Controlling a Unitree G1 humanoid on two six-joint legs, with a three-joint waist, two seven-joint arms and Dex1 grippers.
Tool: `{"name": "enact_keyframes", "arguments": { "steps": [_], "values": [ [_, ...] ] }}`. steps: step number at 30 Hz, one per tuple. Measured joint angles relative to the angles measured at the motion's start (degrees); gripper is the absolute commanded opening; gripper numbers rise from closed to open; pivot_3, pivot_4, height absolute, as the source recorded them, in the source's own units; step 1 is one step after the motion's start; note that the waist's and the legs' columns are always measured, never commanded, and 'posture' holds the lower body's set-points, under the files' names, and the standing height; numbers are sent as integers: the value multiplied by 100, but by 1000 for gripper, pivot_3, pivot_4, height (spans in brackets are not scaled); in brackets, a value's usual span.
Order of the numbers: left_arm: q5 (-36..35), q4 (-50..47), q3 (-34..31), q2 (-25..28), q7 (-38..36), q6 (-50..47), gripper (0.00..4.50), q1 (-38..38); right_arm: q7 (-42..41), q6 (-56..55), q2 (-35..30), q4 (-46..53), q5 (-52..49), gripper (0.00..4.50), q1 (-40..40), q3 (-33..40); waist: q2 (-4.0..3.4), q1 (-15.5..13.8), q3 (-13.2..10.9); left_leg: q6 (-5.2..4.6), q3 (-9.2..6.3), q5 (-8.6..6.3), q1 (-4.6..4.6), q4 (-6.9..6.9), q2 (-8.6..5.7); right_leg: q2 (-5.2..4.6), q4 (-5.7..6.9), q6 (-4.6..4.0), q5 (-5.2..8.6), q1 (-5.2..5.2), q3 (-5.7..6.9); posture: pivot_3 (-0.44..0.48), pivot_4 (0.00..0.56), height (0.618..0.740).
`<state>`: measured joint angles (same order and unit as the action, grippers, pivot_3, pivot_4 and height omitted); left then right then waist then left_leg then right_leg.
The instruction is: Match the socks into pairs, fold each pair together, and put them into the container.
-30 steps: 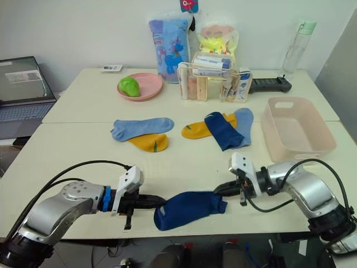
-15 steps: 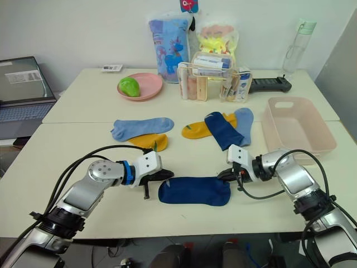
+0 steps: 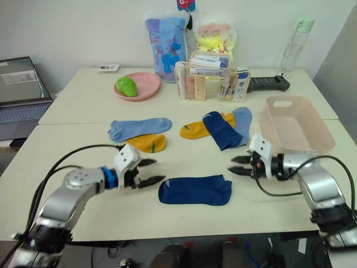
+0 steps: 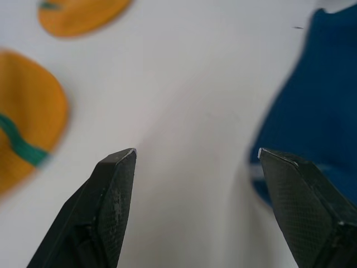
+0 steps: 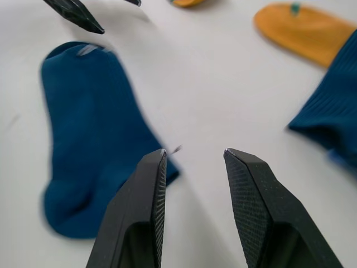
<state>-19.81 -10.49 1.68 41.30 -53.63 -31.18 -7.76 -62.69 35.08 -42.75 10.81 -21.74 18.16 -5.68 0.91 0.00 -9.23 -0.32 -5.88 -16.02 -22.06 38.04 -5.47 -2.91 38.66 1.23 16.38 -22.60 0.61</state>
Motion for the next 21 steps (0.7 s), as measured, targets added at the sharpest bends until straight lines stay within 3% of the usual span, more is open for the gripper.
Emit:
{"name": "enact_keyframes", "arguments": {
  "steps": [10, 11, 13, 16, 21],
  "values": [
    [-301, -563, -202, -290, 527, -591, 3472, 505, 497, 186, 304, 296, 37, 1782, -464, -266, -2, -25, 1, 0, -1, 0, 20, 0, -1, -1, 5, -1, -1, 19, 4, 0, 150, 740],
    [-284, -561, -184, -310, 564, -590, 3047, 490, 525, 174, 300, 293, 53, 1412, -464, -285, -2, -30, 1, 0, -2, 0, 21, 0, -1, -1, 3, -1, -1, 21, 4, 0, 150, 740],
    [-257, -543, -175, -323, 600, -590, 2660, 471, 527, 149, 295, 284, 88, 1184, -464, -294, -2, -36, 1, -1, -1, -1, 21, 0, -1, -1, 3, -1, -1, 22, 4, 0, 150, 740],
    [-240, -509, -151, -339, 664, -592, 1720, 436, 525, 63, 271, 228, 161, 114, -464, -303, -2, -42, 1, -1, -2, -1, 21, 0, -1, -1, 1, -1, -1, 21, 4, 0, 150, 740],
    [-245, -511, -61, -334, 588, -564, 208, 466, 484, 16, 218, 225, 217, 0, -469, -306, -2, -42, 1, -1, -1, -1, 20, -1, -1, -1, -3, -1, -1, 22, 4, 0, 150, 740]
  ]
}}
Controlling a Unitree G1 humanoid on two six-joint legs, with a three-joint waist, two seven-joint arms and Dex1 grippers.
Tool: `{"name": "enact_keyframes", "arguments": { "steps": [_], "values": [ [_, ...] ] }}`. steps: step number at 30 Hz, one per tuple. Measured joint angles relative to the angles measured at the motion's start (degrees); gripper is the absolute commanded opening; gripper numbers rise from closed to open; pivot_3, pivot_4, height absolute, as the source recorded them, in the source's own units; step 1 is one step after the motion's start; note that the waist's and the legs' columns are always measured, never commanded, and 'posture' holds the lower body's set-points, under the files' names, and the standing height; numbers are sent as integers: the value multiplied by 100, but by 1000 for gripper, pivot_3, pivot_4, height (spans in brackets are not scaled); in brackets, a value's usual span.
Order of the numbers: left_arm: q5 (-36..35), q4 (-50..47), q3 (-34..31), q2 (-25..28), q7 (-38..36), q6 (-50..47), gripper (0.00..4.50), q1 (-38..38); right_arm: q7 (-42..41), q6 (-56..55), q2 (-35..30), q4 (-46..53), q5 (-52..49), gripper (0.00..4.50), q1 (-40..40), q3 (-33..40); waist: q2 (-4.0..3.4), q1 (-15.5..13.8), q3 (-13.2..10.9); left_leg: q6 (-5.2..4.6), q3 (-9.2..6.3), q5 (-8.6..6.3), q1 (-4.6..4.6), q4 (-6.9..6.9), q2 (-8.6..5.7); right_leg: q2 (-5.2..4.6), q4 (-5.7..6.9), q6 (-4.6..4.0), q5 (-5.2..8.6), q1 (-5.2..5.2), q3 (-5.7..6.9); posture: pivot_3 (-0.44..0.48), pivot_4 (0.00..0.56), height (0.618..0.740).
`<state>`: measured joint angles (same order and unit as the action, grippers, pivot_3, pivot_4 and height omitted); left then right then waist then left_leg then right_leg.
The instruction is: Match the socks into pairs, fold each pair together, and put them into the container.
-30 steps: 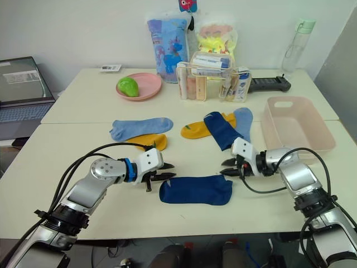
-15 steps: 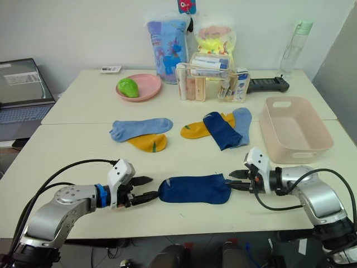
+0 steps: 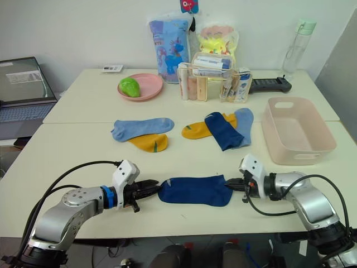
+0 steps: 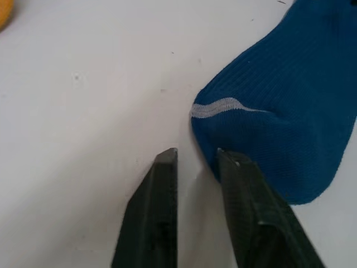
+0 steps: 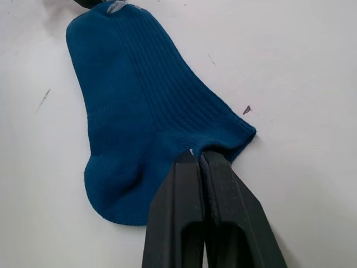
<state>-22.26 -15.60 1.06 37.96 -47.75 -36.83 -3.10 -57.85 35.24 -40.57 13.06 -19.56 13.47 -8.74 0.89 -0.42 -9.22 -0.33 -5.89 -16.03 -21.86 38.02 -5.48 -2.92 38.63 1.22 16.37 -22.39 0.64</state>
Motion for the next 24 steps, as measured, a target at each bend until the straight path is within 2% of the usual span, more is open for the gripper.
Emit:
{"name": "enact_keyframes", "arguments": {
  "steps": [1, 10, 24],
  "values": [
    [-10, 0, 2, 0, -31, 4, 75, 18, -7, 2, -2, 1, -3, 0, -15, 1, 0, 0, 0, 0, -1, 0, 0, 0, 0, 0, 0, 0, 0, 0, 0, 0, 150, 740],
    [-94, -136, -64, 3, -20, -27, 75, 203, 98, 161, 67, 265, -89, 0, -213, 11, 0, -3, 0, -2, -1, -1, 0, -2, 1, 0, -1, 0, 0, 0, 0, 0, 150, 740],
    [-595, -259, -759, 461, -76, -407, 75, 697, 445, 584, 324, 774, -465, 0, -386, 5, 0, -1, 0, -19, -2, -11, 0, -5, 2, 1, -2, -1, 1, -2, 1, 0, 150, 740]
  ]
}}
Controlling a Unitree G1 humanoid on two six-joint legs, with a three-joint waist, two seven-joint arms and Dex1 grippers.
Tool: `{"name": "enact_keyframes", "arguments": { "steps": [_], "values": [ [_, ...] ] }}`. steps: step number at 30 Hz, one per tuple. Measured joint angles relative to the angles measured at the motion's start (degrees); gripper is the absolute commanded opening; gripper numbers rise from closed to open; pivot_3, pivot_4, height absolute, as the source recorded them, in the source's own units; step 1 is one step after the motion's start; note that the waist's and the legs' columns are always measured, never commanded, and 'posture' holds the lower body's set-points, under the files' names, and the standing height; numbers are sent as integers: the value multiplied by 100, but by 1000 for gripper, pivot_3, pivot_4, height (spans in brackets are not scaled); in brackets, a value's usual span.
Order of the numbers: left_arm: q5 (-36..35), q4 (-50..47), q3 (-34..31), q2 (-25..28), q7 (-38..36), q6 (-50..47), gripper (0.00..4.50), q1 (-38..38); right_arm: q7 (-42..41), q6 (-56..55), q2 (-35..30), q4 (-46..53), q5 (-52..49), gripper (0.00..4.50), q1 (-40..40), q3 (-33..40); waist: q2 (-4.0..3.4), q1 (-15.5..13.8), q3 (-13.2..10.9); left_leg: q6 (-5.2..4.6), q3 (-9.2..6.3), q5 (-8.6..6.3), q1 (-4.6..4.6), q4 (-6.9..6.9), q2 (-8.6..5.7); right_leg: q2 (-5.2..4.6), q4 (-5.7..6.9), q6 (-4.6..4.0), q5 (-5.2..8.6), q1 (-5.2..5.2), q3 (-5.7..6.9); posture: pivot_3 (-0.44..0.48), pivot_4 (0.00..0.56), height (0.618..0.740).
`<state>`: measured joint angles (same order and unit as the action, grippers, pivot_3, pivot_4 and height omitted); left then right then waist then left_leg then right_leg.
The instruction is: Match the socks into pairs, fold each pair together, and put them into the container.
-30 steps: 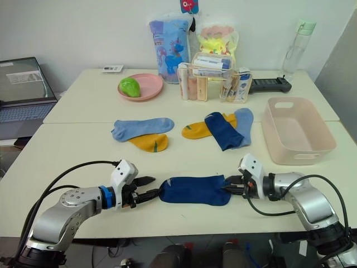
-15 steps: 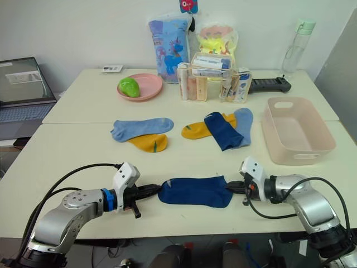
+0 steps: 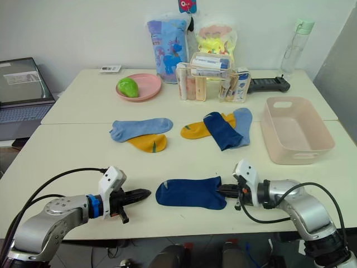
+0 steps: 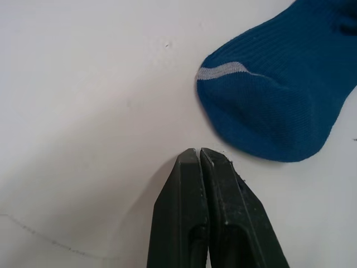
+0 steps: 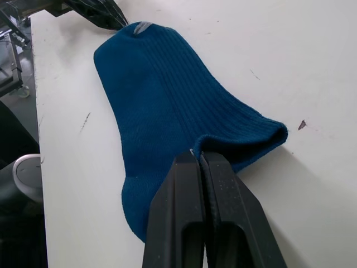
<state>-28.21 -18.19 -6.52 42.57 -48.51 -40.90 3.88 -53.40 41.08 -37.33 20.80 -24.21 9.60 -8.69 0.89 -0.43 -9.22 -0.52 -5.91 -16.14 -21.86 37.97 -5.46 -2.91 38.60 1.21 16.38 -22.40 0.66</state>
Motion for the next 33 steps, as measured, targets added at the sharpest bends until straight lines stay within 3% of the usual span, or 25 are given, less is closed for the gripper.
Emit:
{"name": "enact_keyframes", "arguments": {
  "steps": [7, 11, 13, 20, 32, 33],
  "values": [
    [-342, -222, -82, -132, -43, -156, 75, -25, 9, 5, 24, 33, -29, 0, 0, -13, 0, -2, 0, 0, 0, 0, -1, 1, -1, -1, -3, 0, 0, 2, 0, 0, 150, 740],
    [-395, -362, 85, -212, 28, -162, 925, -43, 0, -5, 11, 32, -28, 0, -1, -13, 0, -1, 0, 0, 0, 0, 0, 0, 0, 0, -2, 0, 0, 1, 0, 0, 150, 740],
    [-312, -359, 194, -211, 63, -152, 1559, -59, -2, -7, -15, 31, -28, 0, -1, -12, 0, -1, 0, 0, 1, 0, 0, 0, -1, 0, -2, 0, 0, 1, 0, 0, 150, 740],
    [73, -139, 621, -224, 134, 94, 1559, -291, -39, -131, -268, -41, 54, 0, -119, -10, 0, -19, 0, 0, 1, 0, 0, 1, -2, -1, -5, 0, 0, 5, 0, 0, 150, 740],
    [149, -42, 732, -300, 153, 145, 1559, -431, -67, -350, -385, -253, 98, 0, -221, 8, -1, -67, 0, 0, 0, 0, 0, 1, -2, -1, -5, 0, 0, 6, 0, 0, 150, 740],
    [147, -41, 732, -300, 147, 144, 1380, -432, -66, -357, -385, -253, 98, 0, -223, 8, 0, -67, 0, 0, 0, 0, 0, 1, -2, -1, -5, 0, 0, 5, 0, 0, 150, 740]
  ]
}}
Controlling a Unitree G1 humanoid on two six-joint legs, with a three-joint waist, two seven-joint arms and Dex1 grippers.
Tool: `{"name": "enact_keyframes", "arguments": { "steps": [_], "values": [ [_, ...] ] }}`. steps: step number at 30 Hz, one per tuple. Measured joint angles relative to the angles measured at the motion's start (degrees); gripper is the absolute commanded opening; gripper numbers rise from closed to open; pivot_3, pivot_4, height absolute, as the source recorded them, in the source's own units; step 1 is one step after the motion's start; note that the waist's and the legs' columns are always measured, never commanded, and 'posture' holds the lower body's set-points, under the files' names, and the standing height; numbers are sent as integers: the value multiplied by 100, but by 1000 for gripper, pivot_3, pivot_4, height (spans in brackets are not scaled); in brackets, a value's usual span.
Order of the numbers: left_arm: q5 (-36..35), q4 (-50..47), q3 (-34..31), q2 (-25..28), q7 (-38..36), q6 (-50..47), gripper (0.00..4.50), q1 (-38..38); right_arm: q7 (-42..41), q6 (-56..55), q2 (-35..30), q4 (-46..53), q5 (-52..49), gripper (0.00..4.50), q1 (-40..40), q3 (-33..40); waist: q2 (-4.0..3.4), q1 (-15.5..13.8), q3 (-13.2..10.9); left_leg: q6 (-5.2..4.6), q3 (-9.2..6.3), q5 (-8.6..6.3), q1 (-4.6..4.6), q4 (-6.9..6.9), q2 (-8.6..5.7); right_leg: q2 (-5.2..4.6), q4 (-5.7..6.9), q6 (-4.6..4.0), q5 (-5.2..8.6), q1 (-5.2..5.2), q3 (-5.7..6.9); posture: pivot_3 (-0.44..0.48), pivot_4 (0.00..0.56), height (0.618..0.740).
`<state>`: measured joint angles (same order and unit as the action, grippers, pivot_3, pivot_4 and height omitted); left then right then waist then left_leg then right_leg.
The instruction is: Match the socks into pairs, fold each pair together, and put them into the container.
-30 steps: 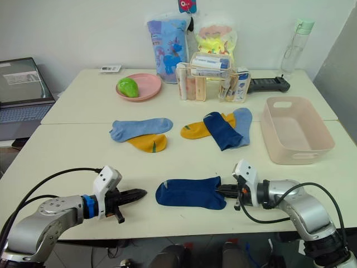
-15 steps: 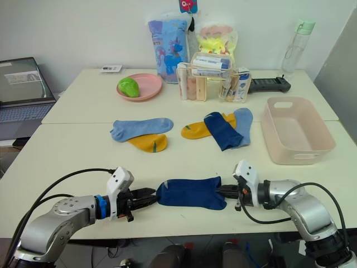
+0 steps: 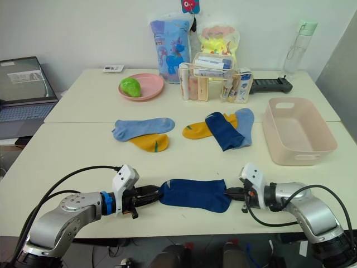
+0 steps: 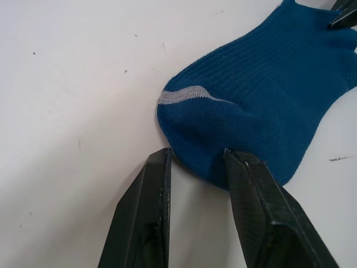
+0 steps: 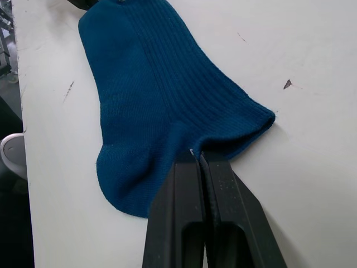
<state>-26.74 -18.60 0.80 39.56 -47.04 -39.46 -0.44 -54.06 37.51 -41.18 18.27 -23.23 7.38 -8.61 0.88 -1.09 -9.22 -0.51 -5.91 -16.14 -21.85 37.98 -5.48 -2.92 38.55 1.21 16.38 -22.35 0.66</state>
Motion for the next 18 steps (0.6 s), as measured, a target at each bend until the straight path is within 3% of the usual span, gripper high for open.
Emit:
{"name": "enact_keyframes", "arguments": {
  "steps": [5, 18],
  "values": [
    [-3, 62, 3, -45, -9, -1, 40, -28, 15, -2, 37, 0, -1, 0, 0, -4, 0, 0, 0, 0, 0, 0, -1, 0, 0, 0, 0, 0, 0, 0, 0, 0, 150, 740],
    [-360, -168, -335, -39, 108, -318, 12, 346, 17, 88, 180, 21, -117, 0, 37, -1, 0, 13, 0, 0, 0, 0, 0, -1, 2, 0, 0, 0, 0, -2, 0, 0, 150, 740]
  ]
}}
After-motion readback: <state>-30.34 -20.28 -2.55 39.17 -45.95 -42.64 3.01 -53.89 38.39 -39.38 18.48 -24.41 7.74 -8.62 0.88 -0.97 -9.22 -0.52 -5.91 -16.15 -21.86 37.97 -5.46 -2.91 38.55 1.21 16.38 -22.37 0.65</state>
